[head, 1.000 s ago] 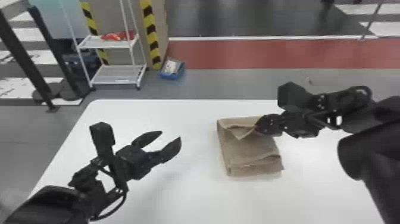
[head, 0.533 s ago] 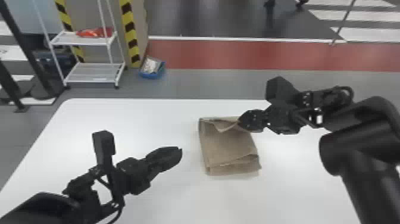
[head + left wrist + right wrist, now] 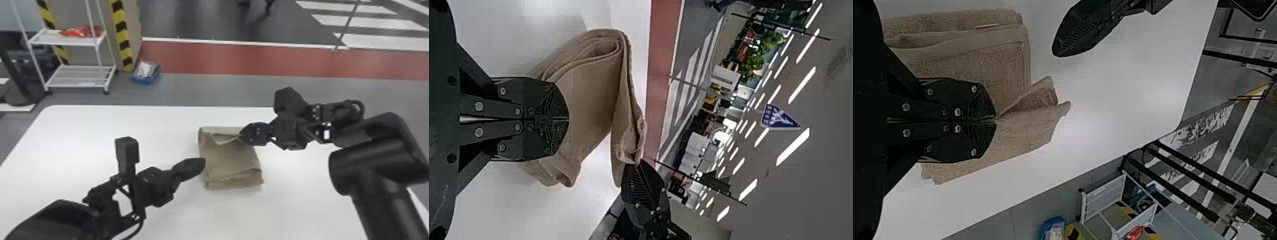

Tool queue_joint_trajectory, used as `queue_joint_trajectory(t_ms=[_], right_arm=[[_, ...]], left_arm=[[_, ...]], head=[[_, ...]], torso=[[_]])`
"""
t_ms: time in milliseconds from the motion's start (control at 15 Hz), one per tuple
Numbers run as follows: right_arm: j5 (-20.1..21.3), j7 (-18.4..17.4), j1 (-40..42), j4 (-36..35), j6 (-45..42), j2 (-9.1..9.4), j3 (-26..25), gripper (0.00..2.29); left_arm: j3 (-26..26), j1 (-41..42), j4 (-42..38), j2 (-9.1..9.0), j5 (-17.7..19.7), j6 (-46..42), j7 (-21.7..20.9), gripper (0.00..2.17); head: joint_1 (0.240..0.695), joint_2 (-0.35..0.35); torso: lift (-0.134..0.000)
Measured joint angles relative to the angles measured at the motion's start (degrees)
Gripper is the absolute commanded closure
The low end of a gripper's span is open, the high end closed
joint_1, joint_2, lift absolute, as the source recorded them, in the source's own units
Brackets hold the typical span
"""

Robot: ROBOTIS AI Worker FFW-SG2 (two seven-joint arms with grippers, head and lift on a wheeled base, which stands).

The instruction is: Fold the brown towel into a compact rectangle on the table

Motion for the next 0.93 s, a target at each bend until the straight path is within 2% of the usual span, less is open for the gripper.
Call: queue_joint_trajectory(t_ms=[333,600,733,933], right_arm=[[-1.28,0.27,1.92,-1.36,-0.04,-1.28,-1.63,1.40],[-1.85,0.27,2.32,-1.62,-0.19,-1.90,-1.80,1.40],[-1.71,0.24,2.07,-1.55,-0.26,-1.64,-1.14,1.40],[-0.86,0.09,1.22,-0.86,-0.75,-0.27,1.02,1.40]], left_arm=[[-4.32,-2.58,3.01,-2.81,-1.46,0.00,-0.18,1.71],[-6.61,-3.43,4.36,-3.34,-2.85,-0.12,0.69,1.71],[-7.58,-3.64,5.36,-3.64,-3.82,-0.17,1.37,1.71],[-8.44,-3.72,6.06,-3.74,-4.20,-0.18,2.29,1.71]], head=[[0.695,-0.208],[0.695,-0.231],[0.695,-0.233],[0.695,-0.217]], torso=[[-0.124],[-0.124],[-0.124],[-0.124]])
